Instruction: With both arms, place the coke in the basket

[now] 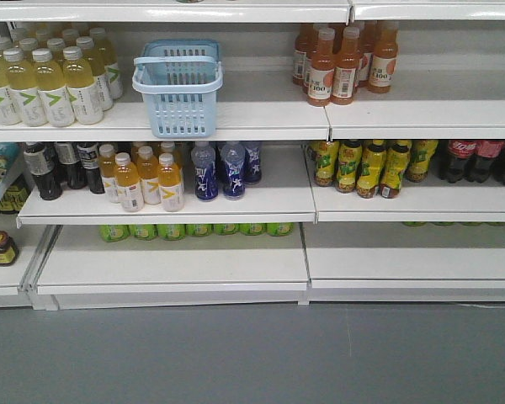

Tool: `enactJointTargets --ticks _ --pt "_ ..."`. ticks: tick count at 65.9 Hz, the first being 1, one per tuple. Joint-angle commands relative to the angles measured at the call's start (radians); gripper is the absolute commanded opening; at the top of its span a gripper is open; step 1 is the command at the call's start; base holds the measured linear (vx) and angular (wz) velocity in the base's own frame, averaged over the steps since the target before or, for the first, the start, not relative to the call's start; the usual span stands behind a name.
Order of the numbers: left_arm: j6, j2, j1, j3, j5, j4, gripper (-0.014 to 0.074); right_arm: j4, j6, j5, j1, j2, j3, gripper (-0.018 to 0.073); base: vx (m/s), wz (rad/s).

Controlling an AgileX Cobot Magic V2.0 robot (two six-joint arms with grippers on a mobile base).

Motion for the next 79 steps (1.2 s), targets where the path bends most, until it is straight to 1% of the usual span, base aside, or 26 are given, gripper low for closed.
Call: enactJointTargets --ticks 1,79 --pt "0.001 -0.020 -0.003 -0.024 -0.069 0.000 -0.0006 -0.001 -0.010 -0.075 -0.004 -0.012 0.007 -0.0002 0.08 0.00" --pt "0.001 -0.020 -0.003 -0.024 -0.069 0.000 -0.0006 -0.001 -0.010 -0.075 -0.004 -0.012 0.007 -0.0002 0.07 0.00"
